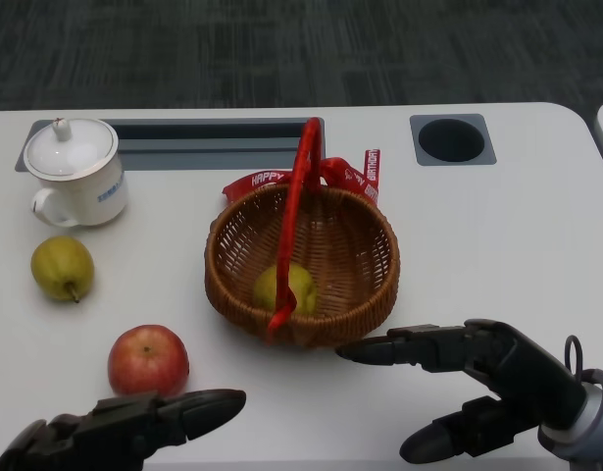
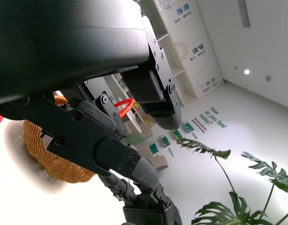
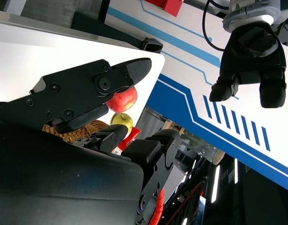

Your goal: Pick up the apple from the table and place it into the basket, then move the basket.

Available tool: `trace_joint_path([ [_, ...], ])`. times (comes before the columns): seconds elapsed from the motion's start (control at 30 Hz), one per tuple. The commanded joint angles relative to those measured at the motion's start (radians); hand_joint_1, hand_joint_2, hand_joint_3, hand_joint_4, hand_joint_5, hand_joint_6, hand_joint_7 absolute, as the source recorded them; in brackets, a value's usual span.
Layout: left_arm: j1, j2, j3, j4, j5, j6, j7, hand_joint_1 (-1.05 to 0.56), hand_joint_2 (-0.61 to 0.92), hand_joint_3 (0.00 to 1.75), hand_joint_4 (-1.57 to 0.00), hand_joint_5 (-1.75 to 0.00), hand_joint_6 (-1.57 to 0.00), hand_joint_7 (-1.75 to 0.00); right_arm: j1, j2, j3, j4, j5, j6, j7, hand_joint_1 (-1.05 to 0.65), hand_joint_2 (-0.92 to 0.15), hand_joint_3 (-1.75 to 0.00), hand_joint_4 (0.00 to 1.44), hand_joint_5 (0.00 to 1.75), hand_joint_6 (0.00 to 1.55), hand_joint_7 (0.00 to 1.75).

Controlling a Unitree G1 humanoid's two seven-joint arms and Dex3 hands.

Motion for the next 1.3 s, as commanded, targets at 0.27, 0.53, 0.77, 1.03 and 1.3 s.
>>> trace_joint_path([
  [0.27, -0.014, 0.003, 0.008, 0.020, -0.003, -0.008, 0.002, -0.40, 0.74, 0.01, -1.04, 0.00, -0.93, 0.00, -0.005, -0.008, -0.018, 0.004, 0.014, -0.005, 0.009, -0.38, -0.87, 0.00, 0.67, 0.01, 0.62, 0.00],
  [0.53, -0.019, 0.000, 0.009, 0.021, 0.002, -0.008, 0.003, -0.40, 0.75, 0.00, -1.04, 0.00, -0.94, 0.00, -0.006, -0.012, -0.024, 0.000, 0.003, -0.006, 0.007, -0.37, -0.87, 0.00, 0.68, 0.00, 0.63, 0.00],
  [0.77, -0.014, -0.024, 0.061, 0.018, 0.090, -0.027, 0.031, -0.49, 0.76, 0.00, -0.93, 0.00, -0.86, 0.00, -0.004, -0.006, -0.027, 0.003, 0.012, -0.009, 0.013, -0.37, -0.86, 0.00, 0.69, 0.00, 0.64, 0.00],
  [1.03, -0.090, -0.084, 0.259, 0.047, 0.466, -0.010, 0.188, -0.84, 0.74, 0.00, -0.22, 0.00, -0.31, 0.00, -0.004, -0.005, -0.027, 0.000, 0.009, -0.012, 0.015, -0.38, -0.86, 0.00, 0.69, 0.00, 0.64, 0.00],
  [1.3, -0.244, -0.003, 0.278, 0.297, 0.581, 0.046, 0.320, -0.90, 0.75, 0.01, -0.09, -0.01, -0.19, 0.00, 0.002, -0.007, -0.025, -0.008, -0.002, -0.009, 0.009, -0.38, -0.86, 0.00, 0.69, 0.00, 0.64, 0.00],
])
